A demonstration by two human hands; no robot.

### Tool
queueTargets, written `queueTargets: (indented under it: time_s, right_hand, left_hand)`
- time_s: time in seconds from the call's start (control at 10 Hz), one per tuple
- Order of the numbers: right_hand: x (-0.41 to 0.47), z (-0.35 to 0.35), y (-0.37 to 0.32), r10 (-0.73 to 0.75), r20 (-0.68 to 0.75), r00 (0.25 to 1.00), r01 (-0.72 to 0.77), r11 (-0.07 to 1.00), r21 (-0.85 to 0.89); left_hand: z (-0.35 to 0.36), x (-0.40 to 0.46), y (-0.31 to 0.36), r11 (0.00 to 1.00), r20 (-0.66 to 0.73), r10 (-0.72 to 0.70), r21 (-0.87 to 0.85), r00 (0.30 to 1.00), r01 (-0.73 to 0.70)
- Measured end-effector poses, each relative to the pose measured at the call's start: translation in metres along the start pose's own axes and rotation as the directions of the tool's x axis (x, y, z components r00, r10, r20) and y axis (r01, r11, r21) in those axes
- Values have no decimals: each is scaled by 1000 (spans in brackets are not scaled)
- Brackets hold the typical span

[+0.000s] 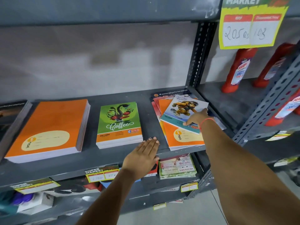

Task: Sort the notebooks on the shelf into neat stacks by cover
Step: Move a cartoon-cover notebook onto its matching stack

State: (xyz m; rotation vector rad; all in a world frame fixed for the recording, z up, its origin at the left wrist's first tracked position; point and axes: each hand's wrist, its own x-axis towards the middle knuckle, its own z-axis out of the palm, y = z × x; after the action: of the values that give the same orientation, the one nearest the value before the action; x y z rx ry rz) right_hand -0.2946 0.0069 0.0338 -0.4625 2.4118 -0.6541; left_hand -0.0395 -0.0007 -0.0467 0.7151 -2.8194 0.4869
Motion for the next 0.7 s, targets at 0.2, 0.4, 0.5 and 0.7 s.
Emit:
queueTargets:
  time_s: [0.2, 0.4, 0.5, 0.7]
  right_hand:
    - [-7, -17, 7, -26, 115, 993, -29, 890, 455]
    - [-33, -14, -16, -124, 203, 971, -114, 509, 853]
    - [-55, 5, -38, -254, 285, 924, -93, 574, 814]
    - [-92, 75, -76, -353, 394, 849, -26, 716, 697]
  left_hand:
    - [12, -1, -1, 984, -6, 44, -171, 999, -44]
    - [4, -4, -5, 980, -86, 112, -154, 990, -124]
    - [-1, -16, -8, 984, -110, 83, -145, 990, -98]
    - [-1, -78, -48, 972, -111, -121, -217, 986, 95]
